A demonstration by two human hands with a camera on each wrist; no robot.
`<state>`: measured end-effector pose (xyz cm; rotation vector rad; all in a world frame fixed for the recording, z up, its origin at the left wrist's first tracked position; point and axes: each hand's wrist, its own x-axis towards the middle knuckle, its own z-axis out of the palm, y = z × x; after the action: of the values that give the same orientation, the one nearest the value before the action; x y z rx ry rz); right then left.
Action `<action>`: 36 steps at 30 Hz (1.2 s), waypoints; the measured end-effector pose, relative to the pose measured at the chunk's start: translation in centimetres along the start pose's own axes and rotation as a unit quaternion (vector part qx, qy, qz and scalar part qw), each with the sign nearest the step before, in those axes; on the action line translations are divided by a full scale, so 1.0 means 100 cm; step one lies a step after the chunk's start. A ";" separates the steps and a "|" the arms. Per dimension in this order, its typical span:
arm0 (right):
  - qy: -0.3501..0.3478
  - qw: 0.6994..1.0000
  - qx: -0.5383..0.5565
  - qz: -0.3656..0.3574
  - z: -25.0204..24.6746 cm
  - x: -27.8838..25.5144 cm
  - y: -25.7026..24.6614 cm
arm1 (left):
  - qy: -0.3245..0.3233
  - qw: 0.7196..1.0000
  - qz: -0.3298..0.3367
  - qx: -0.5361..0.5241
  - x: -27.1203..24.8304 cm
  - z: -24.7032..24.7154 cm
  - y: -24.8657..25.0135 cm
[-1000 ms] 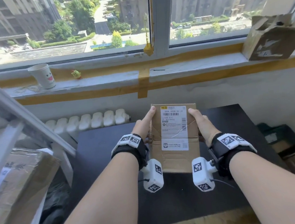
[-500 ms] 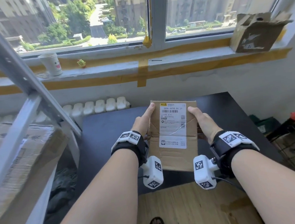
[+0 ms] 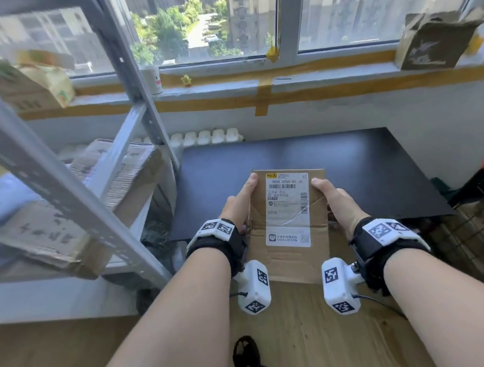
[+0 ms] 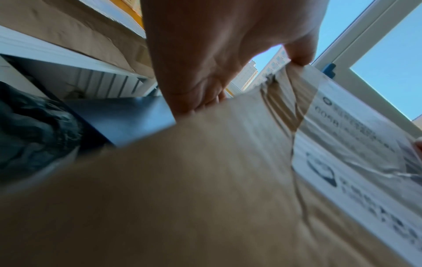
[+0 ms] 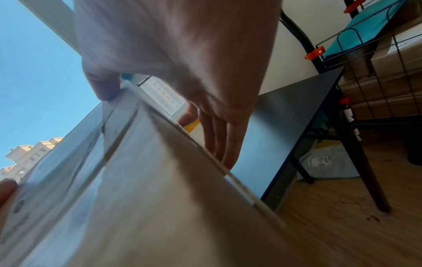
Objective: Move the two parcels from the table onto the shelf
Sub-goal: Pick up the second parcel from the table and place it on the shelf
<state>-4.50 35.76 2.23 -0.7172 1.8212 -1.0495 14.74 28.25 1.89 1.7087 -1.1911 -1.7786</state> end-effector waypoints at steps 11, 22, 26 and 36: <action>-0.094 0.994 -0.026 -0.053 0.081 -0.085 -0.015 | 0.053 0.996 0.029 -0.068 -0.084 -0.099 -0.049; -0.137 0.988 0.013 -0.073 0.246 -0.198 -0.019 | 0.104 0.990 0.075 -0.065 -0.160 -0.278 -0.124; -0.120 0.987 0.054 -0.088 0.306 -0.243 -0.034 | 0.073 0.988 0.119 -0.062 -0.202 -0.349 -0.138; -0.120 0.971 0.066 -0.195 0.389 -0.340 -0.138 | 0.021 0.968 0.230 -0.097 -0.286 -0.472 -0.107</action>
<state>45.94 42.28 18.63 -1.0993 1.4185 -1.2621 67.27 42.34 16.05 1.2297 -1.2268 -1.5089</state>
